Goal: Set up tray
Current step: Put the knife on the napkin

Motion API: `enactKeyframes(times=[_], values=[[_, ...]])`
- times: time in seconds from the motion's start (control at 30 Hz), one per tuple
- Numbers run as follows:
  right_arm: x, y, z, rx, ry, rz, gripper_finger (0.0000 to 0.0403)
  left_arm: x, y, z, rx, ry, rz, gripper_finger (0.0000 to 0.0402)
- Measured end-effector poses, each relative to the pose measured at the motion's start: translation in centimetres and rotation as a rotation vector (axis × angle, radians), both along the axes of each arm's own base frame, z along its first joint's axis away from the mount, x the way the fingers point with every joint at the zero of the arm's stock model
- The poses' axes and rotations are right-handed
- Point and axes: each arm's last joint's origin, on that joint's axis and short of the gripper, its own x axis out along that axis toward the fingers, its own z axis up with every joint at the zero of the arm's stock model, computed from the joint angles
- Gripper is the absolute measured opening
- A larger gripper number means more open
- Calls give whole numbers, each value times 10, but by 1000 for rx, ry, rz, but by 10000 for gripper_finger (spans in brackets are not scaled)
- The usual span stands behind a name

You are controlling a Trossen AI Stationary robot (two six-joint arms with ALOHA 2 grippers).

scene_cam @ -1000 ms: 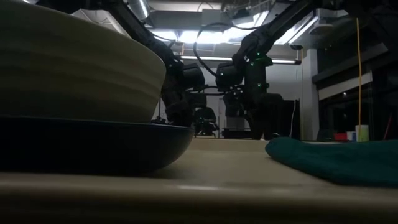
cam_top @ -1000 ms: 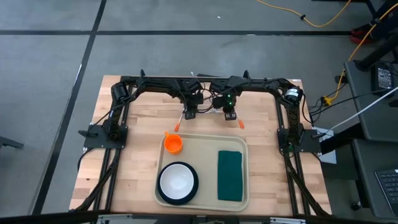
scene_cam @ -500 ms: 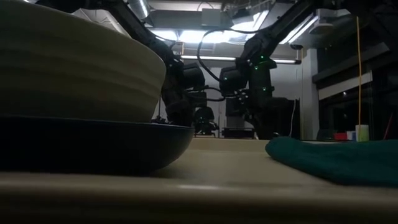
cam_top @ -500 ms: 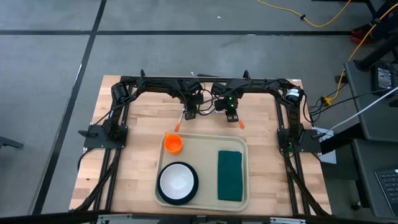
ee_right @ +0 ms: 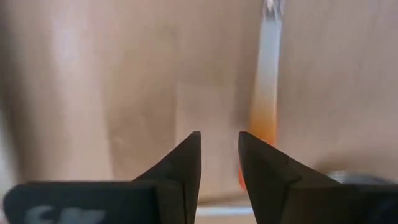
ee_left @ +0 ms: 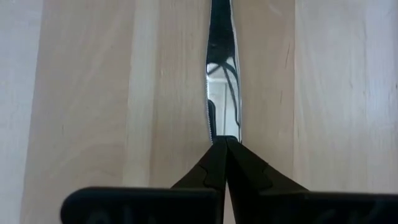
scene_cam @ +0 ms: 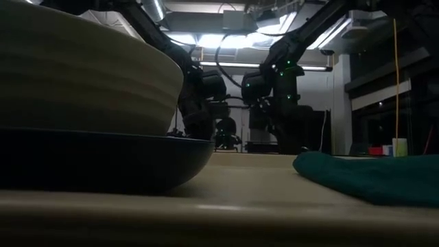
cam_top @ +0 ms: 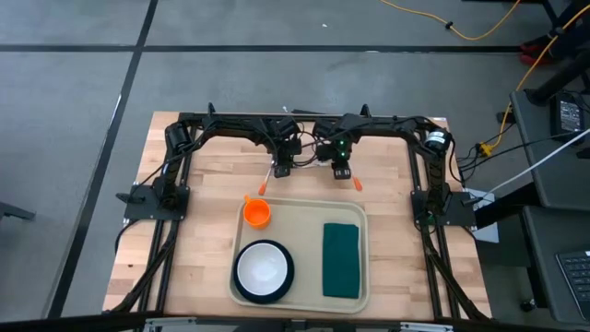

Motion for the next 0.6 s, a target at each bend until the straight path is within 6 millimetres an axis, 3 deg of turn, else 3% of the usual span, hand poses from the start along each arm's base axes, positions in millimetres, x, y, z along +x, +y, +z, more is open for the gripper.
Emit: enactKeyframes(times=[0.13, 0.4, 0.6], values=[[3, 4, 10, -8, -40, 13, 113, 0, 0, 0, 2, 1, 2, 1], [6, 12, 11, -17, -43, 32, 113, 0, -2, 0, 6, 14, 11, 2], [6, 12, 11, -15, -37, 17, 113, -2, -12, 11, 3, 45, -9, 1]])
